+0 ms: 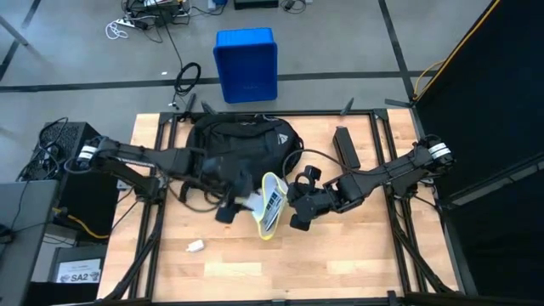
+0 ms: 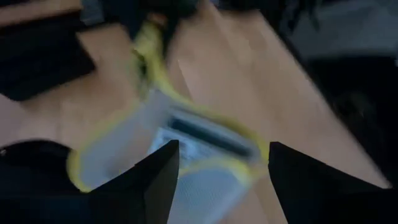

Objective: Unpack backpack
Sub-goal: Put the right black pen into the yellow zip bag

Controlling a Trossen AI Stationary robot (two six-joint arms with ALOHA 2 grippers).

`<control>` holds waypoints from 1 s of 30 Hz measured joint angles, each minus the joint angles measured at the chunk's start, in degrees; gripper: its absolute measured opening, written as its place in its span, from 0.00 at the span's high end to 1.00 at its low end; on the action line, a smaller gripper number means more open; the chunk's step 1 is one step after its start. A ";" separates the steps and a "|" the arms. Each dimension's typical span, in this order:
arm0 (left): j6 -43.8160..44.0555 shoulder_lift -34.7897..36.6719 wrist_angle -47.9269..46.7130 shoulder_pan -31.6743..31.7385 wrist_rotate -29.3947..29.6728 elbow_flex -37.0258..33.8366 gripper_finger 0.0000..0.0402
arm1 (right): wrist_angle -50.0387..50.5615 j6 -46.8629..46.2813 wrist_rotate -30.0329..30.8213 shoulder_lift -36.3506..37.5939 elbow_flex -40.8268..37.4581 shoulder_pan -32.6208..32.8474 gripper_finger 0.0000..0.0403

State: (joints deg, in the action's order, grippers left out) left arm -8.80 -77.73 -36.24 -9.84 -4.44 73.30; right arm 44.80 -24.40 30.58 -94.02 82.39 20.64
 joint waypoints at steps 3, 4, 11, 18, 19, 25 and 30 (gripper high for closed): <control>0.78 0.00 -1.84 -4.36 7.70 -1.40 0.47 | 0.02 -0.05 -0.21 0.00 0.00 -0.10 1.00; 2.02 0.00 -1.19 -5.92 10.24 -2.55 0.47 | -0.02 -0.11 -0.21 0.00 0.00 -0.10 1.00; 3.42 -0.04 18.73 -14.03 21.81 -18.17 0.47 | -0.02 -1.48 -0.34 0.00 0.00 -0.10 1.00; 3.19 -0.09 39.22 -14.66 23.41 -29.68 0.47 | -0.09 -1.65 -1.72 0.02 0.00 -0.10 1.00; 2.97 -0.09 40.39 -14.57 24.02 -30.30 0.47 | -0.09 -1.77 -1.72 0.00 0.00 -0.10 1.00; 1.81 -2.32 42.57 -14.58 24.08 -31.21 0.47 | -0.09 -2.49 -1.77 0.02 0.00 -0.57 1.00; 1.70 -6.24 45.05 -14.04 24.32 -31.21 0.47 | -0.22 -2.67 -1.87 0.02 0.00 -0.79 1.00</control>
State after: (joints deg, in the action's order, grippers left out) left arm -7.09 -83.97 8.82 -23.89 19.88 42.09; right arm 44.58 -27.07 28.72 -94.00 82.39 19.85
